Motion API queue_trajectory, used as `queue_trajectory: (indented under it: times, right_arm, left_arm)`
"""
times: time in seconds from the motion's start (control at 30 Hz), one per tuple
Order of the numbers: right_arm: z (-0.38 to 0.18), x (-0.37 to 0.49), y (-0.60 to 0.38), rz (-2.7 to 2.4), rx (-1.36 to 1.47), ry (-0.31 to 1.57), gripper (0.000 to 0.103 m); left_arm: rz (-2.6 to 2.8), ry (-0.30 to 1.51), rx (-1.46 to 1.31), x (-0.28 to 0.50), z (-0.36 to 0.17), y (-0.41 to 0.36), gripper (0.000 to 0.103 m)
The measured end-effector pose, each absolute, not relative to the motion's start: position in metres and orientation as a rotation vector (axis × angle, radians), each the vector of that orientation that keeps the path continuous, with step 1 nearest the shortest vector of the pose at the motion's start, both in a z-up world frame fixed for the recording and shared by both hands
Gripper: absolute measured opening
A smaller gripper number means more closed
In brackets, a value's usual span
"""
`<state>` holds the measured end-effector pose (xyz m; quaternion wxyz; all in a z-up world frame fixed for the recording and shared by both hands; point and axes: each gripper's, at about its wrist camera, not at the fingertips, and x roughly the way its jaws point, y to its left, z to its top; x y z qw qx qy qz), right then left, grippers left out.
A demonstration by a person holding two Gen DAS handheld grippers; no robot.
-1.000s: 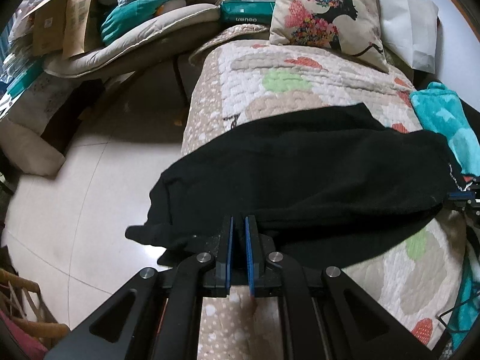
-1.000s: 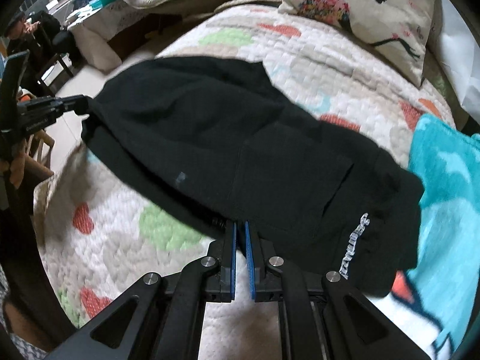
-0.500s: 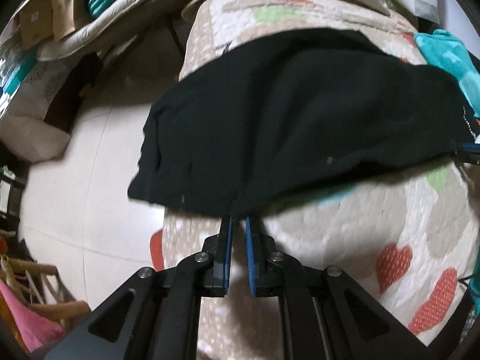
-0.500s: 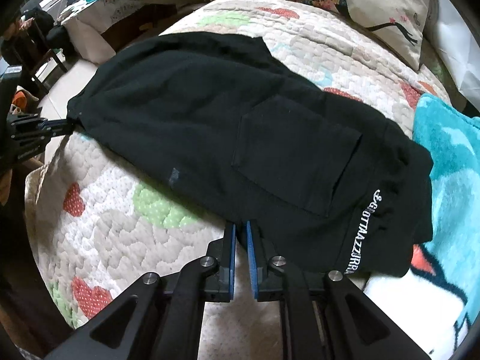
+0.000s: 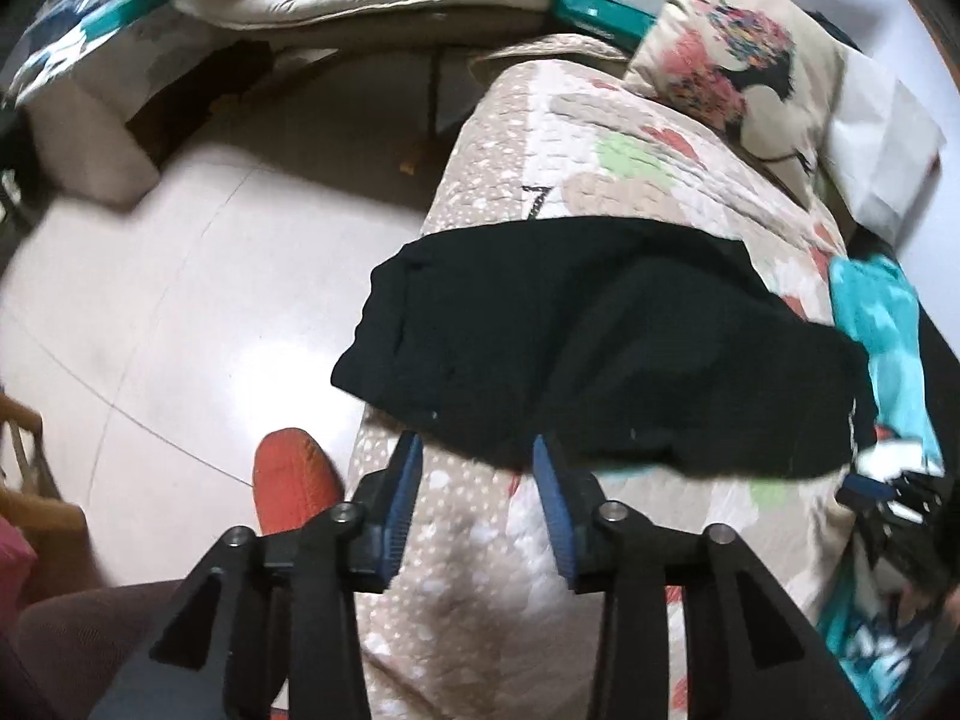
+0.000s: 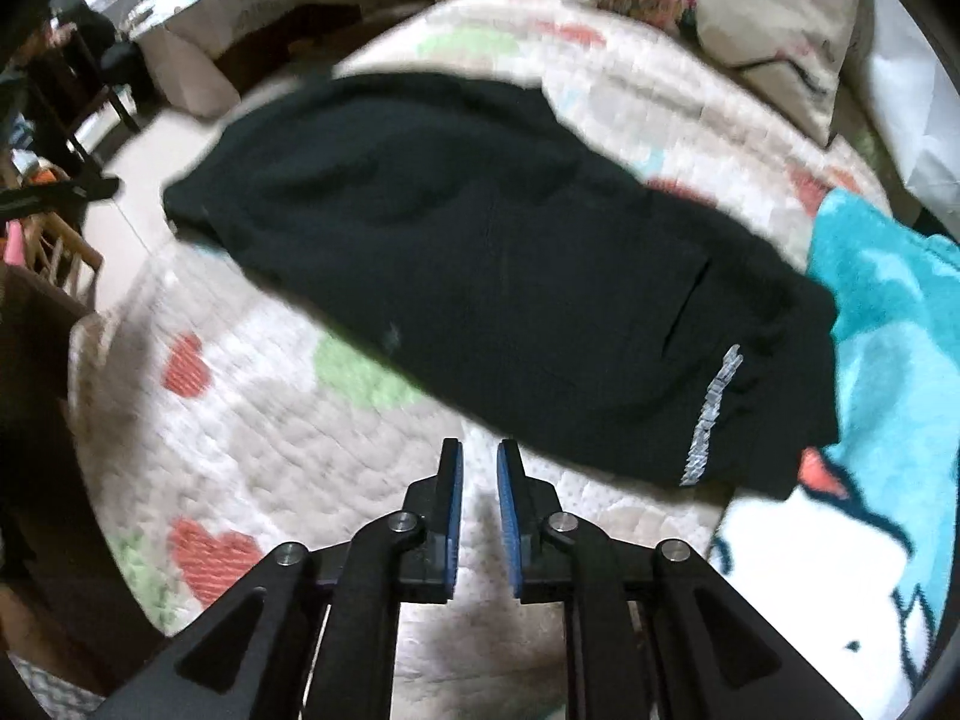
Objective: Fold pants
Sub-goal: 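Open both grippers and release the folded shorts onto the quilt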
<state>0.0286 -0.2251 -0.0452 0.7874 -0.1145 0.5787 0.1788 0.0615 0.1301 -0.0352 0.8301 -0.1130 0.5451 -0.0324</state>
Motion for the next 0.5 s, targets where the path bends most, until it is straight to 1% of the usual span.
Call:
queue_trajectory:
  times: [0.03, 0.07, 0.13, 0.33, 0.5]
  right_arm:
    - [-0.039, 0.03, -0.227, 0.38, -0.237, 1.232, 0.028]
    - [-0.032, 0.031, -0.226, 0.368, -0.228, 1.215, 0.041]
    - [-0.025, 0.036, -0.23, 0.335, -0.215, 1.186, 0.052]
    - [-0.023, 0.074, -0.253, 0.25, -0.075, 1.157, 0.053]
    - [-0.021, 0.114, -0.246, 0.274, 0.002, 1.092, 0.053]
  left_arm:
    - [-0.069, 1.159, -0.237, 0.065, -0.036, 0.127, 0.039]
    - [-0.075, 1.159, -0.224, 0.069, -0.038, 0.12, 0.039]
    - [-0.1, 1.158, -0.183, 0.077, -0.043, 0.096, 0.039]
    - [-0.186, 1.162, -0.177, 0.095, -0.065, 0.05, 0.039]
    - [-0.213, 1.147, -0.134, 0.099, -0.083, 0.034, 0.039]
